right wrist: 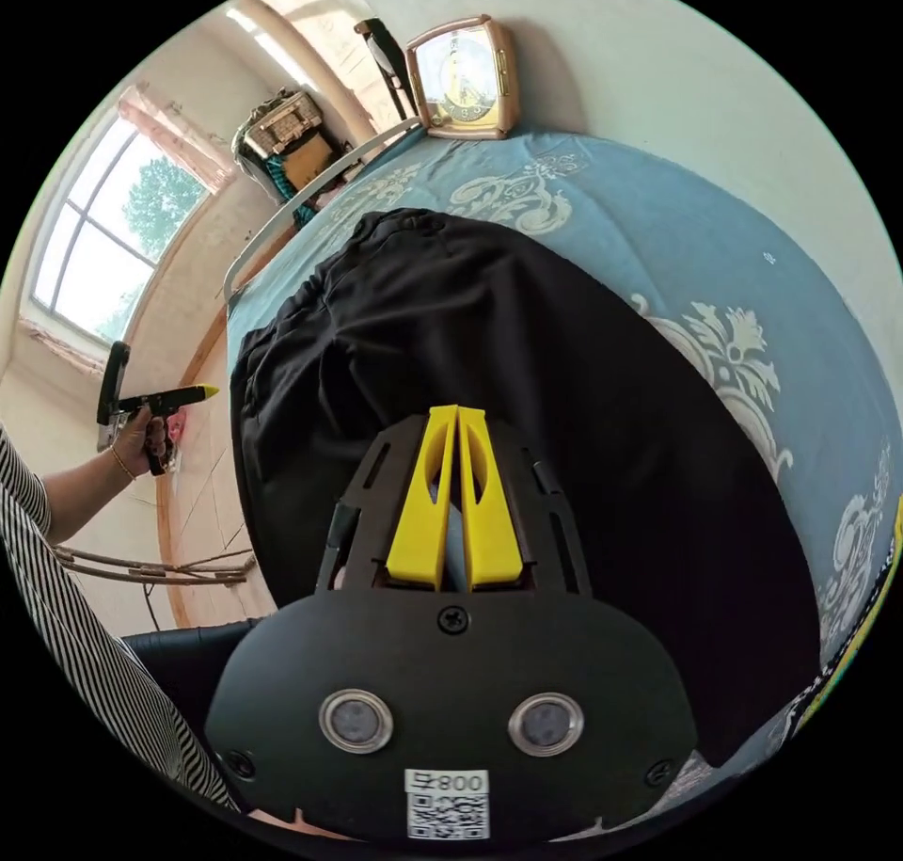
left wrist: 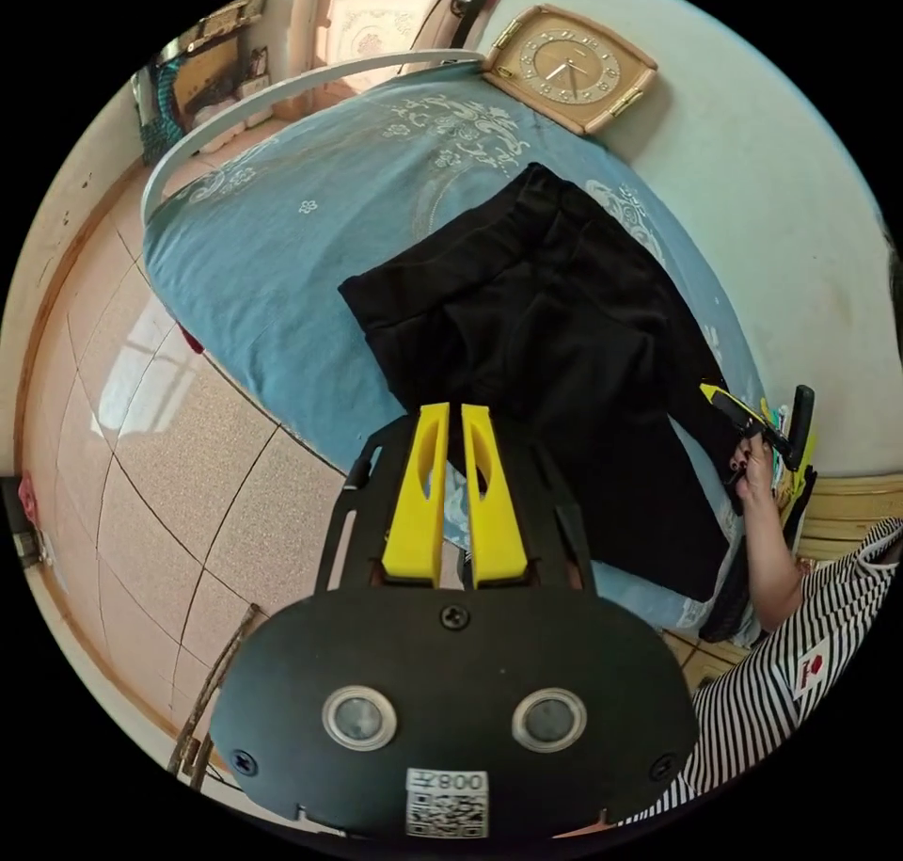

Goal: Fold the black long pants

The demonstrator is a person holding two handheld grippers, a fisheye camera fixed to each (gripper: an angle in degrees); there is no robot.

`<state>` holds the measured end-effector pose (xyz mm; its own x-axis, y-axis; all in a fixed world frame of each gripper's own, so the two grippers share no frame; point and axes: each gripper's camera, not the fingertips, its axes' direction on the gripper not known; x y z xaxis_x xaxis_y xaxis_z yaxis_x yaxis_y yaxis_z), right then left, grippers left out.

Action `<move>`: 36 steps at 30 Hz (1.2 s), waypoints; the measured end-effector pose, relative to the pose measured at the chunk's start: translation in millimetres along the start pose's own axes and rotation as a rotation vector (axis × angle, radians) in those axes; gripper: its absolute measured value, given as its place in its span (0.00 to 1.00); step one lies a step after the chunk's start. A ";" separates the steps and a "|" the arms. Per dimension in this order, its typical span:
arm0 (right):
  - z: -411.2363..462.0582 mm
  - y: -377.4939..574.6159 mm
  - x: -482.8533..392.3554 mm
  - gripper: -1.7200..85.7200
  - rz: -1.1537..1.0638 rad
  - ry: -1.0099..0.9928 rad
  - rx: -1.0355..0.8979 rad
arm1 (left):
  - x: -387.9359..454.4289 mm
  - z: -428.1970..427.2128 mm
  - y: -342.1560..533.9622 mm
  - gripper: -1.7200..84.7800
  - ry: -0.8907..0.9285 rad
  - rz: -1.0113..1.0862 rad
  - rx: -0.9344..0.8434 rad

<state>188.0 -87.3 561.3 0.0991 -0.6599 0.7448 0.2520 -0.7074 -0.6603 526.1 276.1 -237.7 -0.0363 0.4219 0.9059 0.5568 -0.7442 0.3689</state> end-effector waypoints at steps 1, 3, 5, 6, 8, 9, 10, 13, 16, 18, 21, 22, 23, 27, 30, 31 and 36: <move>-3.9 14.2 7.8 0.02 0.016 0.008 -0.015 | 14.0 2.0 -5.3 0.04 0.017 0.027 -0.019; 8.0 30.4 19.7 0.02 0.037 0.035 -0.088 | 32.4 11.7 -16.6 0.04 0.043 0.055 -0.054; 22.6 42.6 32.6 0.02 0.054 0.029 -0.126 | 48.9 36.5 -34.4 0.03 0.060 0.049 -0.164; 21.6 43.7 35.0 0.02 0.058 0.017 -0.109 | 53.3 41.7 -37.7 0.03 0.056 0.054 -0.192; 19.1 38.4 43.9 0.02 0.085 -0.026 -0.127 | 72.2 37.3 -44.0 0.02 0.028 0.071 -0.193; 14.9 37.4 43.7 0.02 0.085 -0.022 -0.124 | 77.1 32.9 -45.5 0.02 0.038 0.072 -0.189; 2.2 39.6 39.7 0.02 0.074 0.005 -0.093 | 88.4 23.3 -47.4 0.02 0.064 0.081 -0.177; -28.3 62.1 25.9 0.02 0.051 0.038 -0.079 | 134.9 8.9 -51.1 0.02 0.089 0.175 -0.187; -45.8 105.4 8.0 0.02 0.044 0.087 -0.163 | 202.0 18.4 -56.9 0.02 0.061 0.351 -0.262; -46.6 134.9 -2.5 0.02 0.042 0.134 -0.250 | 239.2 32.0 -61.0 0.02 0.049 0.442 -0.303; -29.0 180.6 -14.4 0.02 0.036 0.206 -0.417 | 282.9 65.1 -66.9 0.02 -0.006 0.526 -0.387; -11.6 196.4 -16.6 0.02 0.029 0.239 -0.508 | 292.5 61.5 -69.4 0.02 -0.019 0.551 -0.336; -13.5 202.0 -23.0 0.02 0.014 0.270 -0.447 | 299.4 58.5 -73.5 0.02 -0.016 0.556 -0.329; -5.4 203.1 -38.4 0.02 -0.036 0.376 -0.423 | 325.7 53.2 -90.8 0.02 -0.043 0.542 -0.325; -5.2 209.4 -42.0 0.02 -0.038 0.427 -0.385 | 362.2 51.0 -102.1 0.02 -0.138 0.617 -0.334; -6.9 213.2 -40.3 0.02 -0.031 0.433 -0.360 | 378.2 50.7 -104.1 0.02 -0.188 0.661 -0.329; -22.7 219.4 -1.6 0.02 0.113 0.308 -0.293 | 428.2 51.1 -113.1 0.02 -0.332 0.734 -0.307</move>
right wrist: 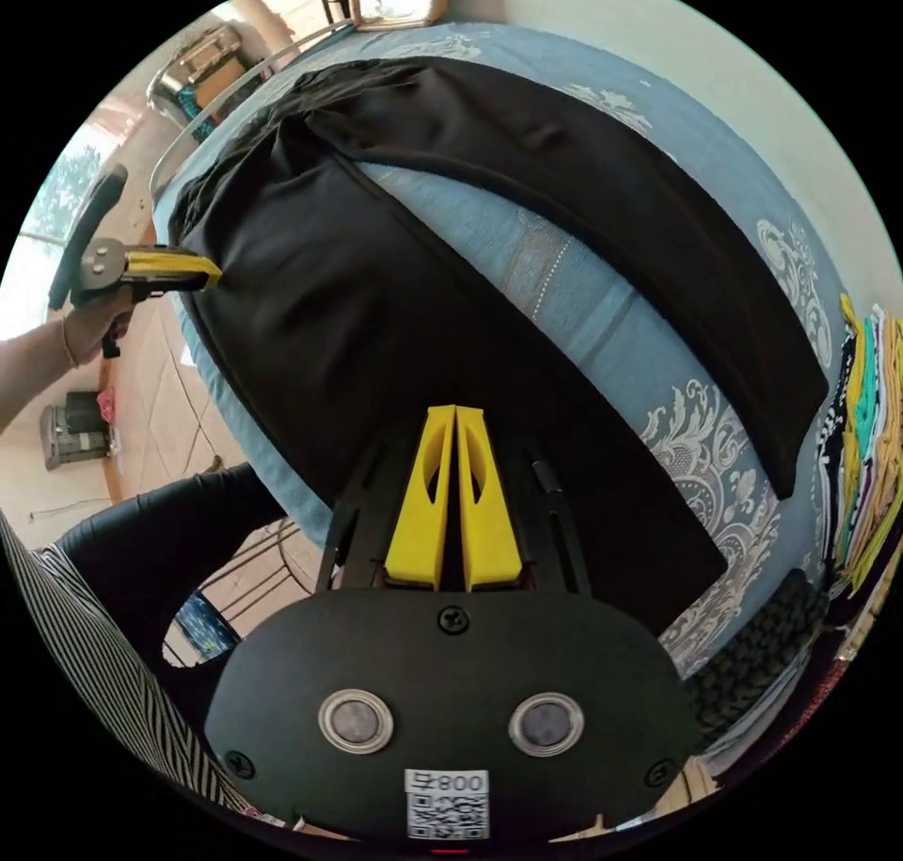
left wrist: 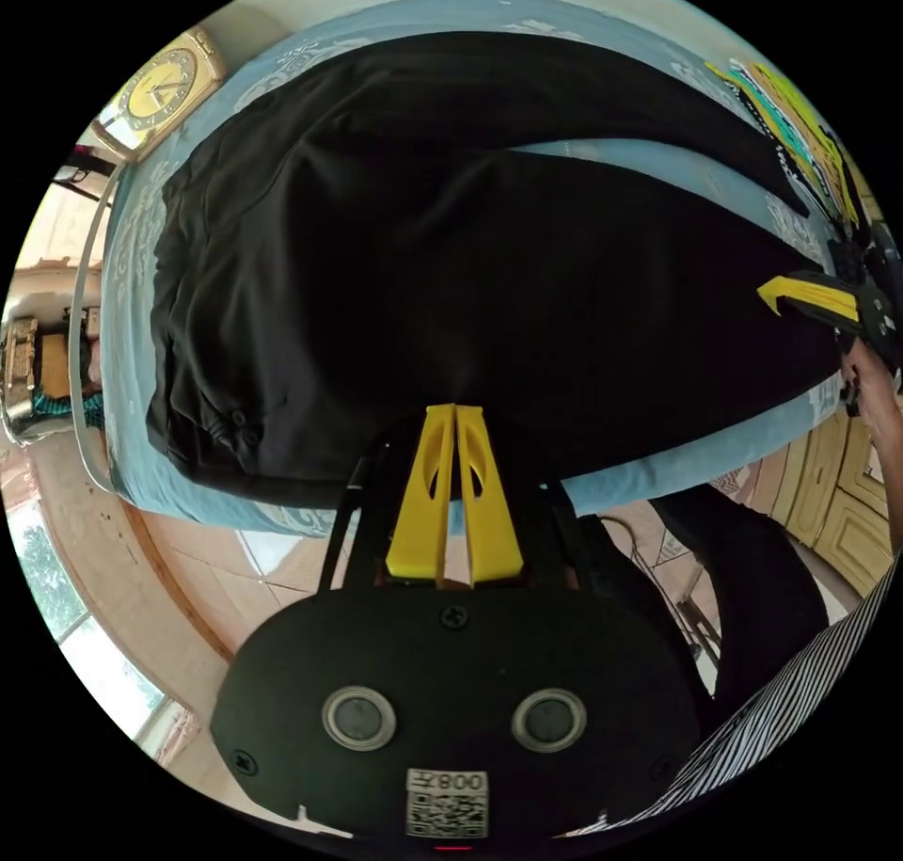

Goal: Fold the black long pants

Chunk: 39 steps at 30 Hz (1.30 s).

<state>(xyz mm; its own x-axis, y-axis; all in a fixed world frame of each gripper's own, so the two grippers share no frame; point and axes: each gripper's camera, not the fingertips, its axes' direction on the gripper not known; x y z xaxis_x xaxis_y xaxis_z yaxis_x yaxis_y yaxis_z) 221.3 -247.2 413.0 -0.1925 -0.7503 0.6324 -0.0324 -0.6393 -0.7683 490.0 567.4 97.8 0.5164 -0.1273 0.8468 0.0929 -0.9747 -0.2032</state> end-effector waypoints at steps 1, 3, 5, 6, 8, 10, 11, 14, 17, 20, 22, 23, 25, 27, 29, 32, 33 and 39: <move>0.2 -0.2 16.6 0.02 0.035 -0.068 -0.004 | 0.5 -4.9 -12.3 0.02 0.001 0.001 -0.030; 0.7 -3.0 42.6 0.02 0.072 -0.178 -0.028 | -5.2 -16.6 -34.3 0.02 0.048 0.009 -0.061; -7.8 -6.1 78.8 0.02 0.119 -0.291 0.008 | -24.3 -52.7 -63.6 0.02 0.101 -0.018 0.048; -12.1 -6.8 87.8 0.02 0.129 -0.305 0.031 | -29.8 -61.7 -72.5 0.02 0.097 -0.021 0.075; -27.6 -16.0 119.1 0.03 0.129 -0.307 0.102 | -53.3 -89.7 -115.5 0.02 0.063 -0.006 0.158; -33.1 -30.8 141.3 0.03 0.124 -0.287 0.131 | -72.7 -102.4 -156.7 0.02 0.057 0.028 0.187; -36.2 -43.8 156.0 0.04 0.114 -0.294 0.158 | -85.4 -109.8 -185.6 0.02 0.051 0.045 0.202; -44.8 -87.4 189.1 0.07 0.063 -0.326 0.217 | -113.3 -123.3 -259.1 0.02 0.033 0.087 0.222; -47.5 -138.8 215.4 0.10 0.018 -0.307 0.233 | -136.4 -128.7 -329.0 0.02 0.007 0.110 0.187; -48.7 -187.1 233.9 0.11 -0.028 -0.323 0.241 | -154.4 -136.3 -387.1 0.03 0.036 0.129 0.186; -47.4 -211.9 239.3 0.12 -0.064 -0.308 0.232 | -158.8 -139.5 -417.3 0.04 -0.015 0.154 0.176; -44.9 -226.3 242.8 0.13 -0.075 -0.291 0.225 | -159.5 -138.9 -437.0 0.05 -0.054 0.188 0.147; -40.9 -244.9 248.1 0.13 -0.090 -0.284 0.204 | -158.1 -138.2 -463.3 0.06 -0.137 0.235 0.117; -38.7 -259.1 253.2 0.14 -0.103 -0.287 0.199 | -156.6 -136.5 -488.4 0.08 -0.178 0.289 0.082; -35.3 -273.7 256.6 0.14 -0.115 -0.261 0.182 | -155.4 -133.9 -518.9 0.09 -0.194 0.349 0.044; -31.3 -287.1 256.1 0.14 -0.136 -0.223 0.166 | -151.0 -125.3 -550.7 0.10 -0.240 0.439 -0.026; -30.3 -289.6 255.6 0.14 -0.141 -0.212 0.163 | -150.3 -123.3 -556.1 0.10 -0.249 0.452 -0.038; -6.5 -316.3 249.6 0.13 -0.174 -0.174 0.083 | -155.1 -116.2 -595.5 0.09 -0.143 0.555 -0.115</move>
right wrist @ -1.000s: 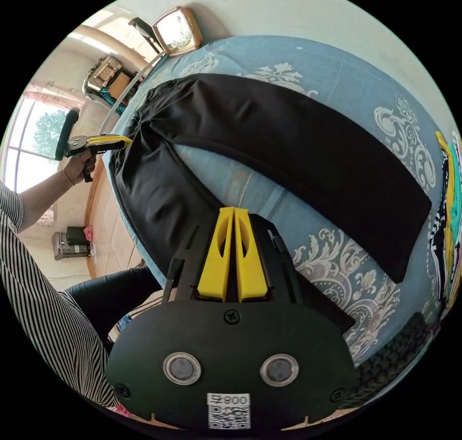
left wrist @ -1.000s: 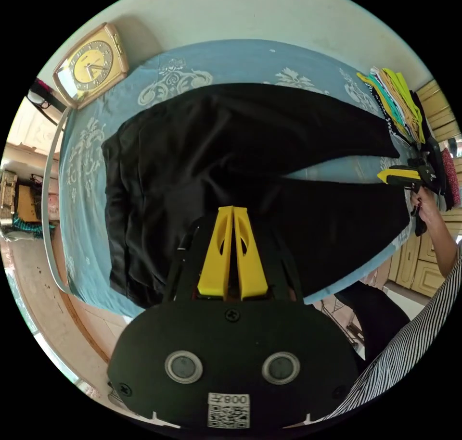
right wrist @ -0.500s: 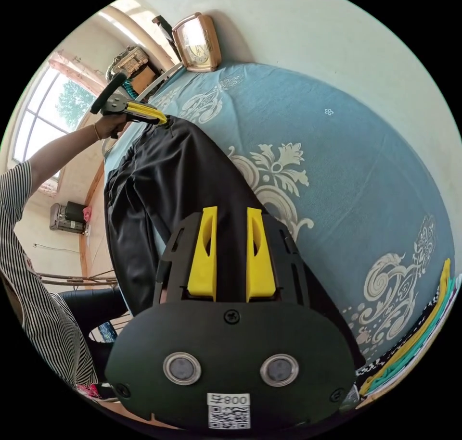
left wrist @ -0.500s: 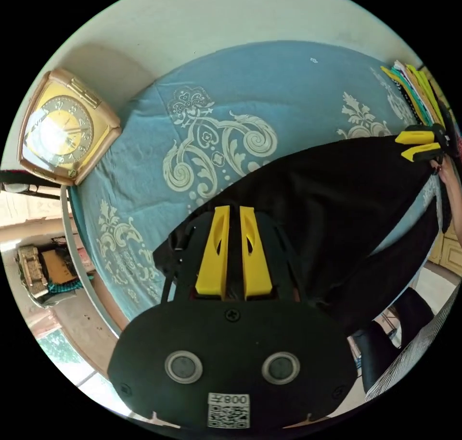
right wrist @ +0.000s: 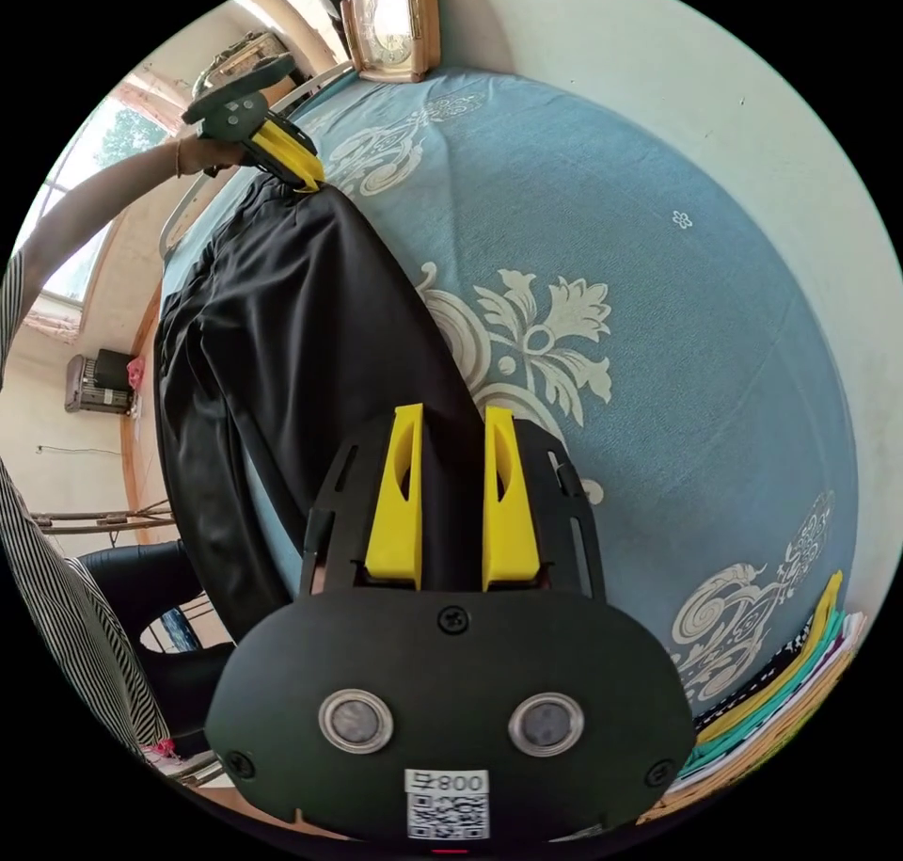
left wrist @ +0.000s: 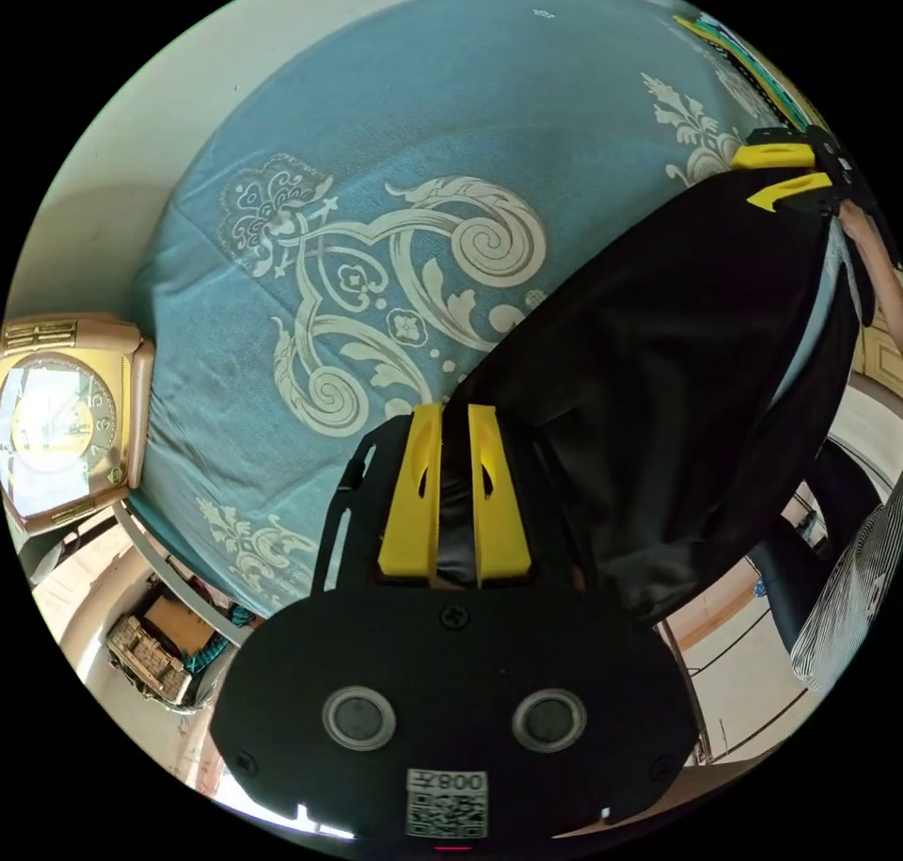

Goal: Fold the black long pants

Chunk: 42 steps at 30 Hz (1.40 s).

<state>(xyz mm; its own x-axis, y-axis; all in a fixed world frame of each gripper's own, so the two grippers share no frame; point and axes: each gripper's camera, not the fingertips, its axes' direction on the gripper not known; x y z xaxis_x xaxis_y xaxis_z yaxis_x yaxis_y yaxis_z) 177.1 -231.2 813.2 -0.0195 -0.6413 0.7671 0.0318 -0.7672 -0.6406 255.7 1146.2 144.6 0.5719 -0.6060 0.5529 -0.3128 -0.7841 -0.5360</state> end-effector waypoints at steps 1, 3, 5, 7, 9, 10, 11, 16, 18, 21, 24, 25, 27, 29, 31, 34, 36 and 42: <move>4.0 -3.0 -0.8 0.13 -0.002 0.017 -0.009 | -4.6 -0.6 -2.2 0.08 0.013 0.016 -0.001; 2.7 -5.9 -2.4 0.12 -0.013 0.053 -0.012 | -9.5 -1.3 -7.2 0.08 0.023 0.037 -0.013; -0.7 -8.4 1.9 0.12 -0.007 0.051 -0.009 | -15.4 -2.4 -12.2 0.07 0.037 0.043 -0.036; -4.2 -10.1 7.2 0.11 0.001 0.037 -0.007 | -19.3 -3.8 -12.0 0.07 0.046 0.036 -0.043; -8.3 -12.2 13.6 0.10 0.024 0.023 -0.007 | -21.3 -5.5 -9.0 0.06 0.049 0.026 -0.043; -11.1 -13.4 17.0 0.10 0.035 0.020 -0.007 | -20.8 -7.0 -5.7 0.06 0.040 0.016 -0.041; -14.3 -14.6 19.8 0.09 0.043 0.015 -0.007 | -18.3 -8.9 -1.1 0.05 0.020 0.009 -0.035; -28.7 -18.8 21.4 0.05 0.046 0.013 -0.020 | -1.2 -17.4 23.8 0.05 -0.107 -0.023 -0.015; -35.4 -18.7 18.9 0.05 0.052 0.021 -0.020 | 3.6 -22.6 36.6 0.04 -0.140 -0.038 -0.005; -56.0 -14.3 11.1 0.04 0.051 0.047 0.004 | 8.3 -38.5 67.6 0.04 -0.178 -0.060 0.038; -84.3 -5.5 1.2 0.03 0.043 0.049 0.041 | 14.0 -60.3 110.4 0.04 -0.199 -0.083 0.098; -98.4 0.0 -4.2 0.03 0.039 0.041 0.061 | 17.9 -69.8 130.7 0.04 -0.205 -0.091 0.125; -120.9 10.9 -14.9 0.03 0.029 0.033 0.093 | 25.4 -83.9 164.3 0.04 -0.213 -0.103 0.162; -150.5 29.0 -33.7 0.03 0.013 0.010 0.133 | 37.0 -99.6 211.8 0.04 -0.205 -0.128 0.205; -170.8 43.5 -50.0 0.03 0.000 0.002 0.156 | 48.4 -108.5 248.0 0.04 -0.202 -0.138 0.226; -198.2 65.5 -76.7 0.03 -0.011 -0.032 0.184 | 69.2 -119.9 306.9 0.04 -0.199 -0.172 0.251; -212.0 76.1 -93.6 0.03 -0.025 -0.039 0.189 | 83.0 -125.8 341.6 0.04 -0.207 -0.193 0.264; -248.8 106.4 -151.3 0.03 -0.068 -0.067 0.190 | 132.2 -137.0 452.3 0.03 -0.217 -0.268 0.274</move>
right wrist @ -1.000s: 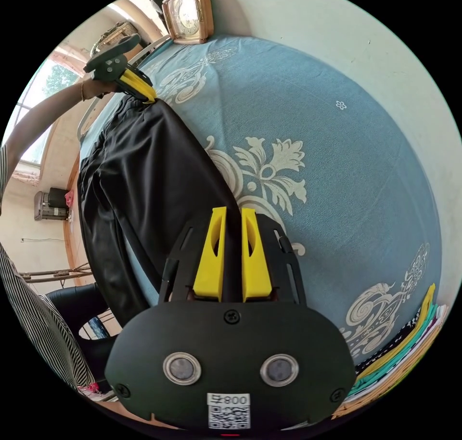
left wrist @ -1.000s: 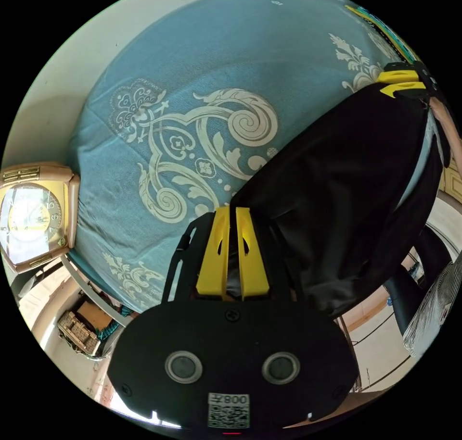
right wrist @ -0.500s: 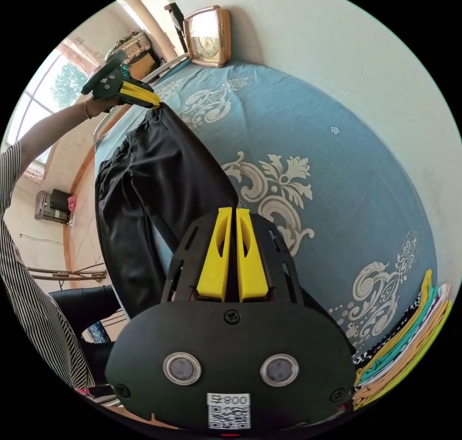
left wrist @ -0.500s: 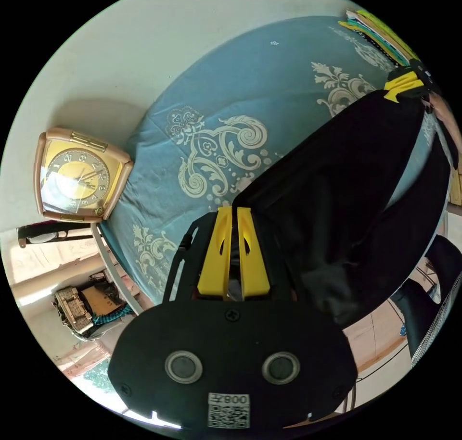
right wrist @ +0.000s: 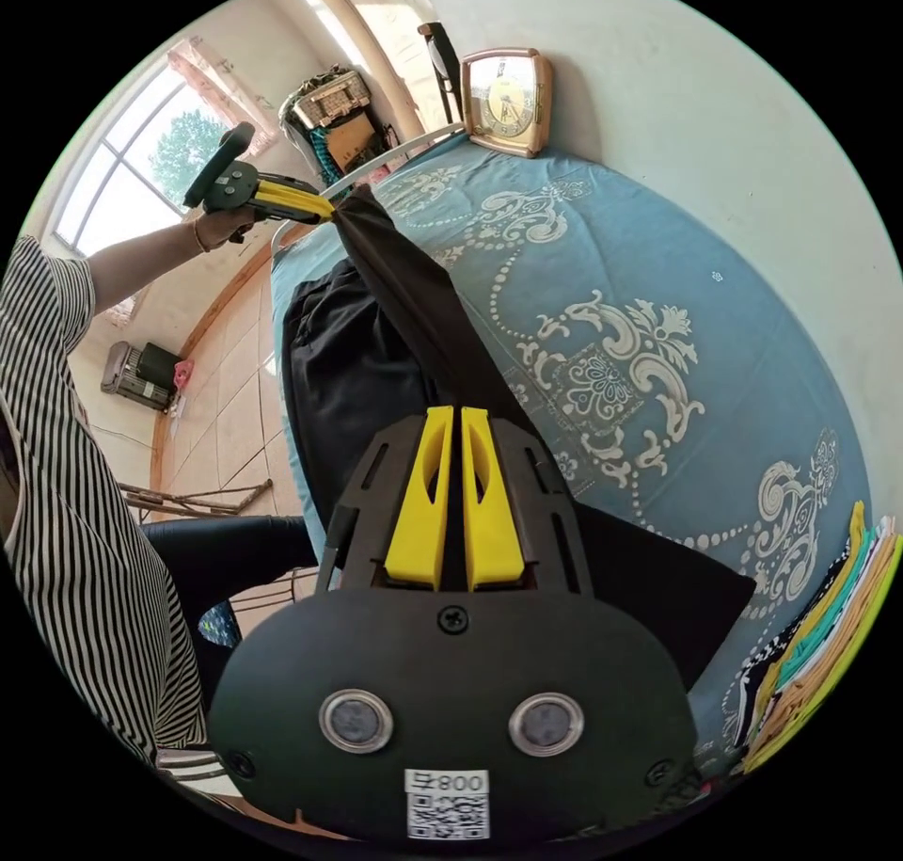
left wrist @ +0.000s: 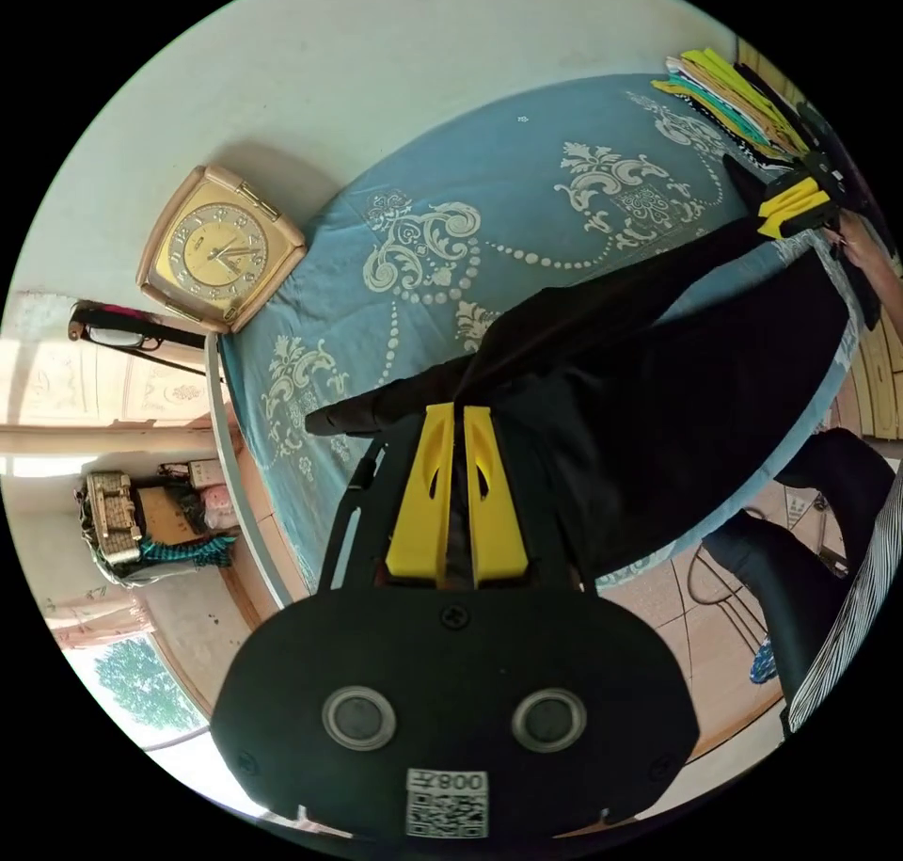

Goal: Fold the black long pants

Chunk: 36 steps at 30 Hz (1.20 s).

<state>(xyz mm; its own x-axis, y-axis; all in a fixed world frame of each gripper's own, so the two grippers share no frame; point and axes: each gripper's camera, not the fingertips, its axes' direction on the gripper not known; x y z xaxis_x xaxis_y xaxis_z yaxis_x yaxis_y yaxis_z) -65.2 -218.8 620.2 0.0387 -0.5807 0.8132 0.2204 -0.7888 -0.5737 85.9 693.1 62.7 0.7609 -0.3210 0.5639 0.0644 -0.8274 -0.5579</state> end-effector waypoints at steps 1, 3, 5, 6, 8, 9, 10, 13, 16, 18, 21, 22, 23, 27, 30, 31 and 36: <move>-5.4 4.8 -13.1 0.03 -0.008 -0.005 -0.003 | 4.8 -8.8 22.7 0.03 -0.008 -0.016 -0.001; -12.2 12.2 -33.8 0.03 -0.030 -0.012 -0.015 | 13.1 -18.5 55.4 0.03 -0.011 -0.036 -0.010; -21.7 22.0 -58.3 0.03 -0.047 -0.015 -0.022 | 23.7 -27.7 98.1 0.03 -0.003 -0.073 -0.024; -23.7 24.2 -63.5 0.03 -0.047 -0.018 -0.023 | 26.3 -29.4 108.5 0.03 -0.002 -0.080 -0.030; -29.6 33.1 -86.6 0.03 -0.061 -0.034 -0.025 | 35.9 -34.6 149.2 0.03 0.004 -0.122 -0.050; -30.0 35.0 -92.3 0.03 -0.065 -0.038 -0.028 | 38.4 -35.1 159.7 0.03 0.004 -0.132 -0.056; -29.9 38.5 -104.1 0.03 -0.076 -0.046 -0.037 | 42.8 -35.1 179.2 0.03 0.007 -0.154 -0.069; -26.7 45.8 -133.8 0.03 -0.120 -0.041 -0.063 | 52.4 -30.4 223.6 0.03 0.030 -0.212 -0.098; -21.6 51.8 -155.4 0.03 -0.148 -0.028 -0.086 | 65.2 -22.3 257.2 0.03 0.025 -0.223 -0.121; -21.4 54.6 -163.7 0.03 -0.154 -0.030 -0.089 | 70.0 -21.7 273.5 0.03 0.016 -0.238 -0.118; -28.7 58.0 -175.1 0.03 -0.160 -0.025 -0.077 | 72.9 -29.8 299.0 0.03 0.007 -0.266 -0.091; -33.9 59.0 -181.0 0.03 -0.163 -0.016 -0.070 | 73.6 -36.0 308.8 0.03 -0.001 -0.269 -0.077; -39.3 60.1 -188.6 0.03 -0.168 -0.001 -0.062 | 74.3 -42.1 318.5 0.03 -0.010 -0.271 -0.065; -50.5 62.3 -220.5 0.03 -0.196 0.065 -0.064 | 74.2 -58.6 347.9 0.03 -0.026 -0.288 -0.037; -48.7 64.4 -245.4 0.03 -0.203 0.099 -0.086 | 72.8 -61.7 367.1 0.03 -0.042 -0.292 -0.056; -46.6 63.6 -253.2 0.03 -0.192 0.087 -0.101 | 70.9 -61.0 373.1 0.03 -0.041 -0.288 -0.071; -50.2 53.6 -279.6 0.03 -0.159 0.129 -0.104 | 53.5 -63.3 390.9 0.03 -0.035 -0.293 -0.087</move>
<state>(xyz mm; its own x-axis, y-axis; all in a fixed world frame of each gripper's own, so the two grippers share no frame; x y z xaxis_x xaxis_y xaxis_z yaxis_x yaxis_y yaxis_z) -113.2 -108.8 357.2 -0.1153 -0.4631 0.8788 0.1121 -0.8851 -0.4517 111.0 323.3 -86.7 0.7401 -0.0476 0.6708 0.2303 -0.9192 -0.3194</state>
